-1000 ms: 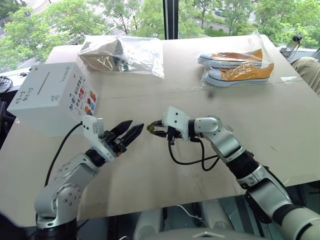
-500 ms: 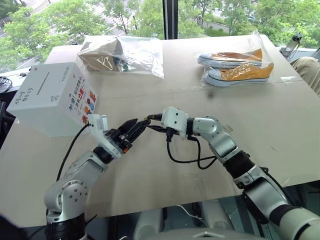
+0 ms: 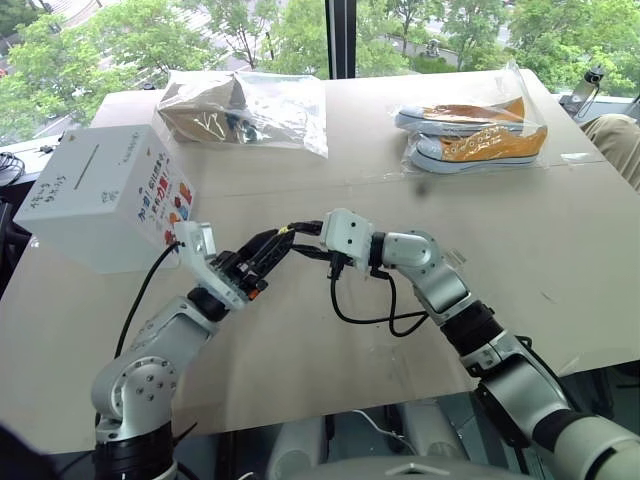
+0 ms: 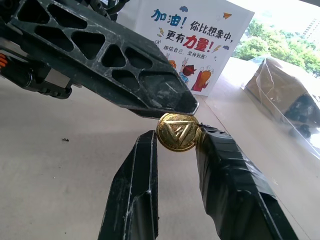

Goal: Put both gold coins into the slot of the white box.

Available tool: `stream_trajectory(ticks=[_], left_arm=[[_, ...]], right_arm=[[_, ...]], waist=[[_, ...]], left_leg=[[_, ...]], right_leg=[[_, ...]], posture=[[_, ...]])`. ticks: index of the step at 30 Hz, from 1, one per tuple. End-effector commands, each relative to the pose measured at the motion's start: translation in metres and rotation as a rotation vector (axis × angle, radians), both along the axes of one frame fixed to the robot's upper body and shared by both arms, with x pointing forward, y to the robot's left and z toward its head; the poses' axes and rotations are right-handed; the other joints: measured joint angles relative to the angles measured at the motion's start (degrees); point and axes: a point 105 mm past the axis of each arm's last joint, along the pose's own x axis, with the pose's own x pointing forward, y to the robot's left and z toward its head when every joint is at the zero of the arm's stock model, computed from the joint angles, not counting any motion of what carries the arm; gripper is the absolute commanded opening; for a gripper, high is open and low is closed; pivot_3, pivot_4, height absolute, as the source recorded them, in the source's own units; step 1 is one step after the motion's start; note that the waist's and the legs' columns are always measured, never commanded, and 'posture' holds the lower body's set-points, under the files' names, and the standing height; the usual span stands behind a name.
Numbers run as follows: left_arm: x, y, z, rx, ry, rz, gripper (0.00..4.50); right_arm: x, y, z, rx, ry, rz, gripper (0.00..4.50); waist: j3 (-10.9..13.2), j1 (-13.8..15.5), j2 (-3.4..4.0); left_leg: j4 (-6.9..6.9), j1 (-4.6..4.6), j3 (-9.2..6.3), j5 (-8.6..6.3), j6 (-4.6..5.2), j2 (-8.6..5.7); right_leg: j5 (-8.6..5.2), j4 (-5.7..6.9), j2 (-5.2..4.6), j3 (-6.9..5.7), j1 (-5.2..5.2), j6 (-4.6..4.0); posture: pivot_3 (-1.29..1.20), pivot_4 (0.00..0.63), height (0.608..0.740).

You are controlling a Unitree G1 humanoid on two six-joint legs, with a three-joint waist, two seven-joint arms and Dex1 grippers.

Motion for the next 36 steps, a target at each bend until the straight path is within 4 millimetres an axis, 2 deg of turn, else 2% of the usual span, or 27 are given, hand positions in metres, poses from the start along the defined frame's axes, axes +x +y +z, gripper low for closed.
stream_trajectory(ticks=[1,2,3,5,6,7,15,17,19,23,24,27,32,36], left_arm=[[-0.001,0.0,0.006,-0.013,-0.023,-0.009,2.62],[0.0,0.0,0.006,-0.014,-0.023,-0.011,2.09],[0.0,-0.001,0.006,-0.015,-0.024,-0.012,1.84],[0.001,-0.001,0.007,-0.019,-0.025,-0.016,1.02],[0.002,-0.002,0.007,-0.02,-0.025,-0.016,0.3],[0.003,-0.002,0.007,-0.021,-0.025,-0.017,0.04],[0.004,-0.002,0.004,-0.005,-0.017,-0.014,0.01],[0.005,0.0,0.004,-0.001,-0.018,-0.003,0.0],[0.008,0.005,0.006,0.019,-0.032,0.035,0.0],[0.029,0.027,0.029,0.192,-0.125,0.26,0.0],[0.034,0.032,0.05,0.226,-0.191,0.329,0.0],[0.042,0.038,0.097,0.358,-0.323,0.459,0.0],[0.043,0.064,0.137,0.511,-0.325,0.575,0.0],[0.038,0.12,0.154,0.715,-0.219,0.788,0.0]], right_arm=[[-0.002,0.002,0.021,0.066,-0.051,0.016,0.58],[-0.002,0.002,0.021,0.066,-0.052,0.016,0.58],[-0.001,0.002,0.021,0.066,-0.052,0.015,0.58],[-0.001,0.002,0.021,0.066,-0.053,0.013,0.58],[-0.001,0.001,0.021,0.065,-0.053,0.012,0.58],[-0.001,0.001,0.021,0.065,-0.054,0.012,0.58],[-0.003,0.0,0.024,0.077,-0.038,0.036,0.58],[-0.004,0.0,0.025,0.077,-0.034,0.045,1.64],[-0.001,-0.002,0.028,0.092,-0.049,0.016,2.5],[0.007,-0.01,0.032,0.144,-0.021,-0.05,4.47],[0.009,-0.015,0.033,0.161,0.001,-0.062,4.47],[0.011,-0.028,0.044,0.263,0.091,-0.062,4.47],[0.0,-0.046,0.079,0.409,0.199,0.078,4.47],[-0.006,-0.057,0.114,0.48,0.291,0.157,4.47]], waist=[[0.0,0.0,0.0],[0.0,0.0,0.0],[0.0,0.0,0.0],[0.0,0.0,0.0],[0.0,0.0,0.0],[0.0,0.0,0.0],[0.0,0.0,0.0],[0.0,0.0,0.0],[0.0,0.0,0.0],[0.0,0.2,0.0],[0.0,0.3,0.0],[0.0,1.0,-0.09],[0.0,0.9,-0.07],[0.1,0.1,-0.04]], left_leg=[[0.0,0.0,0.0,0.0,-0.01,0.0],[0.0,0.0,0.01,0.0,-0.01,0.0],[0.0,0.0,0.01,0.0,-0.01,0.0],[0.0,0.0,0.0,0.01,-0.01,0.0],[0.0,0.0,0.0,0.01,-0.01,0.0],[0.0,0.0,0.01,0.01,-0.01,0.0],[0.0,0.0,0.01,0.06,-0.11,0.0],[0.0,0.0,0.01,0.05,-0.09,0.0],[0.0,0.0,0.01,0.05,-0.08,-0.01],[0.0,0.0,-0.03,0.05,-0.09,-0.01],[0.01,0.0,-0.04,0.06,-0.09,-0.01],[0.02,-0.04,-0.11,0.1,-0.17,-0.03],[0.02,-0.05,-0.01,0.14,-0.26,-0.06],[-0.02,-0.16,-0.07,0.14,-0.25,-0.03]], right_leg=[[0.0,0.0,0.0,0.0,0.0,0.0],[0.0,0.0,0.0,0.01,0.0,0.0],[0.0,0.0,0.0,0.01,0.0,0.0],[0.0,0.0,0.0,0.0,0.0,0.0],[0.0,0.0,0.0,0.0,0.0,0.0],[0.0,0.0,0.0,0.0,0.0,0.0],[0.0,0.01,0.01,0.01,0.0,0.0],[0.0,0.01,0.0,0.01,0.0,0.0],[0.0,0.01,0.0,0.01,0.01,0.0],[0.0,0.02,0.02,-0.02,0.0,0.0],[0.01,0.04,0.02,-0.03,0.0,-0.01],[0.02,0.05,0.03,-0.09,0.0,-0.01],[0.02,0.02,0.05,0.01,-0.01,0.0],[0.01,0.07,0.09,-0.05,-0.18,0.01]], posture=[[0.0,0.15,0.74],[0.0,0.15,0.74],[0.0,0.15,0.74],[0.0,0.15,0.74],[0.0,0.15,0.74],[0.0,0.15,0.74],[0.0,0.15,0.74],[0.0,0.15,0.74],[0.0,0.15,0.74],[0.0,0.15,0.74],[0.0,0.15,0.74],[0.0,0.15,0.74],[0.0,0.15,0.74],[0.0,0.15,0.74]])
